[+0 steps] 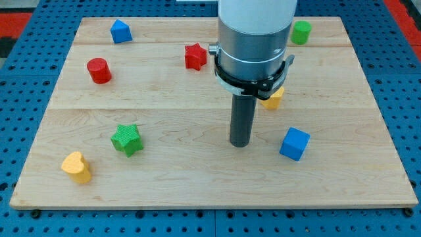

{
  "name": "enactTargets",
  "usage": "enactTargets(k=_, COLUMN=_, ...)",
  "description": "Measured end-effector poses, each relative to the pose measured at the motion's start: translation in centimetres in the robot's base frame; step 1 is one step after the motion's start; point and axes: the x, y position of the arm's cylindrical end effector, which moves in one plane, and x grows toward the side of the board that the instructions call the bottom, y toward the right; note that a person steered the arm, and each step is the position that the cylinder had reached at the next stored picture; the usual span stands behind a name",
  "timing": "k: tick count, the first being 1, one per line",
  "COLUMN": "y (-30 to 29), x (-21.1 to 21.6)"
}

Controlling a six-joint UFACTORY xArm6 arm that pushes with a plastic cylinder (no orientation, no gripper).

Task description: Push the blue cube towards the yellow hexagon

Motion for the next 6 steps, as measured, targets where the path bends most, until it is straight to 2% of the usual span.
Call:
enactTargets(k=5, y=0.4, x=0.1)
enactTargets(k=6, y=1.4, x=1.7)
